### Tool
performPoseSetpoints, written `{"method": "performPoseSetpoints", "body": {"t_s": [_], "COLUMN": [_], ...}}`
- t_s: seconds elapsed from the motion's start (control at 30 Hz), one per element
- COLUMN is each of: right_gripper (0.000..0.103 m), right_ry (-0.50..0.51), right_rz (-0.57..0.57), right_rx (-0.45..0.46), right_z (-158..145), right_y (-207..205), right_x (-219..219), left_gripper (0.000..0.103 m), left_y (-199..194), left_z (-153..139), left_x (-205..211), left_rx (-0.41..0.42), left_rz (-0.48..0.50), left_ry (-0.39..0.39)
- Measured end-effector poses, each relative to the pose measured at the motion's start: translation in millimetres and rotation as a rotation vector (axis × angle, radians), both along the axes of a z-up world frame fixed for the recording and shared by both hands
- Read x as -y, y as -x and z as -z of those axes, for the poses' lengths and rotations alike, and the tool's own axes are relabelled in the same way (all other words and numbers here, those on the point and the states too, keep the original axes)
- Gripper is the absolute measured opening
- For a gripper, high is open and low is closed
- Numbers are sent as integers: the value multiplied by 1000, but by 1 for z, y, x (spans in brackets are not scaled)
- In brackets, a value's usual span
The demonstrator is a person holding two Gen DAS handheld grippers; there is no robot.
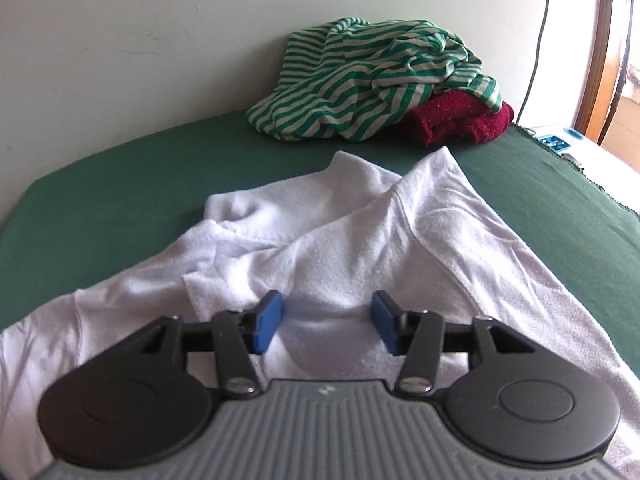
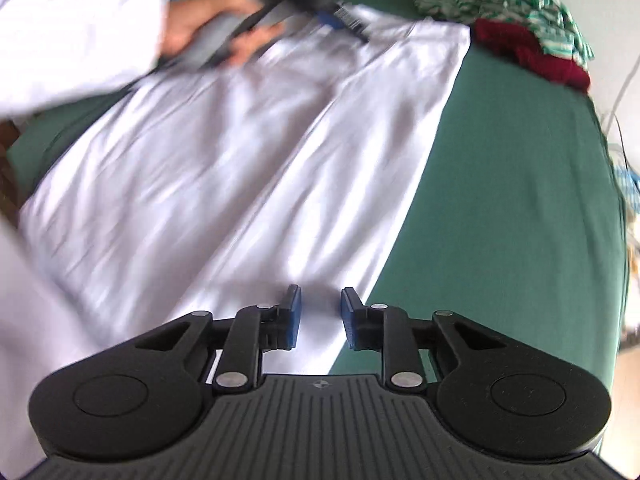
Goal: Fold clothes
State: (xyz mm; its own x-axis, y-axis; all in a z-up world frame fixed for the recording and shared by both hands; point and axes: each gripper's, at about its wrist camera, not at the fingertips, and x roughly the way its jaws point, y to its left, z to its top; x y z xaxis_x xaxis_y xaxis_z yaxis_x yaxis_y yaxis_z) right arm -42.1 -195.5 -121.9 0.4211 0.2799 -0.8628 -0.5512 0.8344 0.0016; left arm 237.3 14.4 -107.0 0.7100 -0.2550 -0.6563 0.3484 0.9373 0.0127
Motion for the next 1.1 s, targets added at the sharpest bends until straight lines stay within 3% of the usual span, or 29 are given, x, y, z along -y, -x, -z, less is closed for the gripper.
{"method": "performPoseSetpoints", "body": {"t_s": [0.1, 0.17, 0.2, 0.23, 0.27, 0.3, 0.33, 0.4, 0.47, 0.53, 0.67, 0.77, 0.87, 0.97, 1.1], "right_gripper": [27, 29, 27, 24, 21, 20, 19, 16, 8, 7, 10, 16, 18, 18, 23], "right_ry": [-14, -26, -23, -19, -4, -8, -76, -210, -314, -382, -438, -514, -501, -466, -405], "right_rz": [60, 136, 157, 177, 187, 202, 228, 278, 322, 322, 287, 282, 255, 130, -8], "right_rx": [-35, -97, -179, -259, -274, -237, -172, -43, 69, 118, 89, 31, 7, -46, -48], "right_z": [-1, 0, 4, 9, 7, -3, -20, -52, -74, -84, -95, -100, -99, -87, -75], "right_y": [46, 63, 66, 68, 71, 73, 66, 51, 24, -8, -83, -135, -175, -209, -242], "right_x": [-2, -2, -4, -5, -7, -6, -2, 5, 7, 4, -17, -29, -54, -94, -153], "left_gripper": [58, 58, 58, 54, 41, 31, 10, 7, 0, 0, 0, 0, 0, 0, 0], "left_y": [0, 1, 1, 1, 3, 8, 17, 43, 80, 119, 198, 250, 288, 314, 338], "left_z": [2, 2, 2, 1, -1, -6, -13, -25, -35, -38, -34, -29, -20, -21, -35], "left_x": [-1, -3, -4, -6, -8, -11, -15, -22, -30, -43, -56, -52, -53, -62, -88], "left_rx": [15, 22, 22, 19, 13, 5, -2, 16, 56, 44, -74, -112, -154, -168, -147], "left_rz": [17, 32, 39, 45, 45, 44, 45, 39, 18, -12, -33, -38, -124, -251, -401], "left_ry": [4, 8, 12, 14, 17, 31, 58, 80, 64, 73, 100, 32, 9, 12, 93]}}
